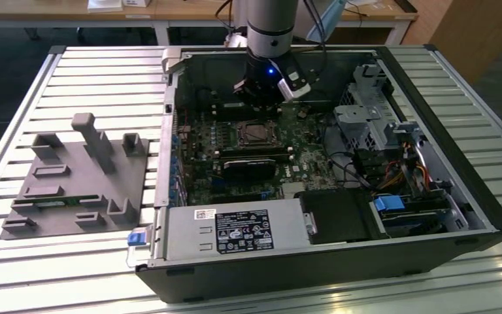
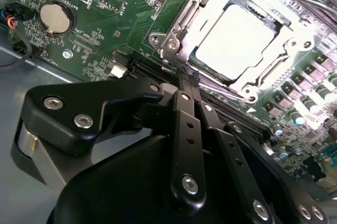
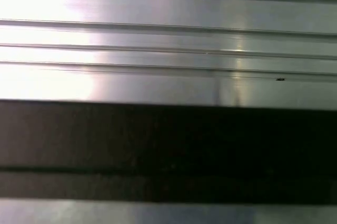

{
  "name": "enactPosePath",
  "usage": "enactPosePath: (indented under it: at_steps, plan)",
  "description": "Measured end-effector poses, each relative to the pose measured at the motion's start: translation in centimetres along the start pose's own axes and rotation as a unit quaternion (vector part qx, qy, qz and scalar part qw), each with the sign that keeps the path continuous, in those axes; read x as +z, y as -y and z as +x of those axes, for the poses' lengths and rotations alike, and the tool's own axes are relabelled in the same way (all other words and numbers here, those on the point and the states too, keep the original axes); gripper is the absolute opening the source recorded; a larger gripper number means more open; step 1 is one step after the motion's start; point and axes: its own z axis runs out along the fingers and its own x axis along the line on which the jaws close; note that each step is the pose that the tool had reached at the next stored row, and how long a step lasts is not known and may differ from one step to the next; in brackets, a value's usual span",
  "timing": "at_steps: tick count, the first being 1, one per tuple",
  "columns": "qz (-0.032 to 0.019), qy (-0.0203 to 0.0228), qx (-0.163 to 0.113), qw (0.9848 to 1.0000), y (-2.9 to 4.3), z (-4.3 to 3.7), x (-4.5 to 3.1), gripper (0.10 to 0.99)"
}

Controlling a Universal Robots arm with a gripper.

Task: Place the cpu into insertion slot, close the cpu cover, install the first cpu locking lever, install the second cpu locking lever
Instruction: 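Install the first cpu locking lever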

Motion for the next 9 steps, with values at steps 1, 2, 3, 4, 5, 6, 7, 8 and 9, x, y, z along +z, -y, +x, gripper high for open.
enactPosePath:
  at_steps: [1, 2, 3, 4, 5, 6, 7, 8, 9]
  plan:
    - [0.0, 0.0, 0.0, 1.0, 0.01, 0.0, 0.11, 0.114]
    - [0.0, 0.0, 0.0, 1.0, 0.02, 0.0, 0.22, 0.114]
    - [0.0, 0.0, 0.0, 1.0, 0.02, 0.0, 0.33, 0.114]
    - [0.0, 0.0, 0.0, 1.0, 0.03, 0.01, 0.44, 0.114]
    - [0.0, -0.0001, 0.0, 1.0, 0.04, 0.01, 0.51, 0.114]
    - [0.0001, -0.0001, 0.0, 1.0, 0.04, 0.01, 0.53, 0.114]
    - [0.0002, -0.0001, 0.0, 1.0, 0.04, 0.01, 0.53, 0.114]
    - [0.0002, -0.0001, 0.0, 1.0, 0.04, 0.01, 0.53, 0.114]
    - [0.0001, 0.0, 0.0, 1.0, 0.04, 0.0, 0.5, 0.114]
